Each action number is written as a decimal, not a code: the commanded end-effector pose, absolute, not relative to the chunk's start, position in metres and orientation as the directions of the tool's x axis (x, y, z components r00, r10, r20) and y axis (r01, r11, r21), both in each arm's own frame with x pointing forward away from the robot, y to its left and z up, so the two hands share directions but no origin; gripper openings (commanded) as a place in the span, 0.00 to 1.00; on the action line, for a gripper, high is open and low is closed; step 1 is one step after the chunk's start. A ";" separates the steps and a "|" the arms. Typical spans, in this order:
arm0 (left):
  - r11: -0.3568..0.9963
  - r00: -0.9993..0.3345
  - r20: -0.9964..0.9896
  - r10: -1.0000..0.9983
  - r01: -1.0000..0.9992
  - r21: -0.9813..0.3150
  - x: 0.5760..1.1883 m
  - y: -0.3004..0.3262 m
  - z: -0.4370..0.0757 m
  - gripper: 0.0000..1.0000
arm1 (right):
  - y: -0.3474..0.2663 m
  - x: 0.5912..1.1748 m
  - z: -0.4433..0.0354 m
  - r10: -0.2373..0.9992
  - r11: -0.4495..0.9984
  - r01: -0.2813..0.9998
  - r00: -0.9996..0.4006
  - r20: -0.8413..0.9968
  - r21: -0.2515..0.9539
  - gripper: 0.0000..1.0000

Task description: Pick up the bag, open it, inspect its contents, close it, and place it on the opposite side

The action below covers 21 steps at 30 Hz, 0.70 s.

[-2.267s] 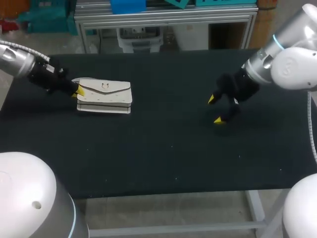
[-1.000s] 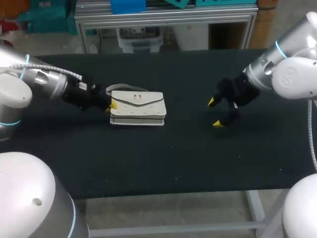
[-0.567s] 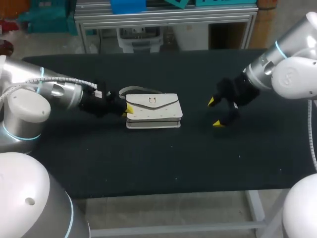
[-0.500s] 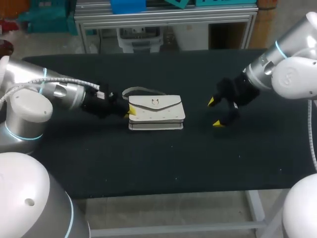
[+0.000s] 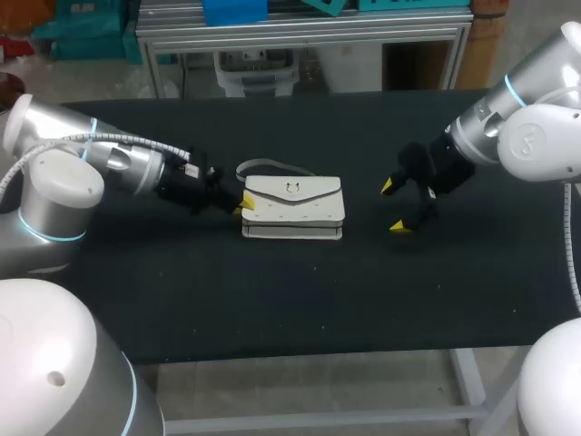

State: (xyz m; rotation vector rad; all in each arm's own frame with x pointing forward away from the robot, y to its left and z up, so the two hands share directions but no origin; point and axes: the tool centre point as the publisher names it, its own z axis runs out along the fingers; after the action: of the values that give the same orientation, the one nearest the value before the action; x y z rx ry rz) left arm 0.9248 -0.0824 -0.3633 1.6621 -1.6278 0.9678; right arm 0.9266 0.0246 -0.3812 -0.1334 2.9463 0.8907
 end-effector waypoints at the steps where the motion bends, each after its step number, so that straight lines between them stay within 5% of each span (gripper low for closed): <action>1: -0.052 -0.020 0.841 -0.540 -0.997 -0.058 0.919 -0.082 -0.365 0.00 | 0.025 0.926 -0.381 -0.064 0.829 -0.100 -0.994 -0.085 0.550 1.00; 4: -0.043 -0.015 0.844 -0.536 -0.998 -0.046 0.914 -0.085 -0.364 0.07 | 0.025 0.926 -0.381 -0.064 0.829 -0.100 -0.994 -0.085 0.550 1.00; 6: -0.026 -0.024 0.837 -0.547 -0.999 -0.046 0.910 -0.087 -0.365 1.00 | 0.025 0.926 -0.381 -0.064 0.829 -0.100 -0.994 -0.085 0.550 1.00; 21: -0.061 -0.111 0.723 -0.682 -0.976 -0.207 0.911 -0.020 -0.305 1.00 | 0.029 0.920 -0.361 -0.045 0.857 -0.116 -0.988 -0.150 0.503 1.00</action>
State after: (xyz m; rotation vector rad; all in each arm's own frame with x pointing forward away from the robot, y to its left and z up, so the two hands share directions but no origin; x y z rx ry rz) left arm 0.9245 -0.0377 -0.3316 1.7372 -1.8036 1.0014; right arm 0.9342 0.0250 -0.3703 -0.1474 2.9173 0.8512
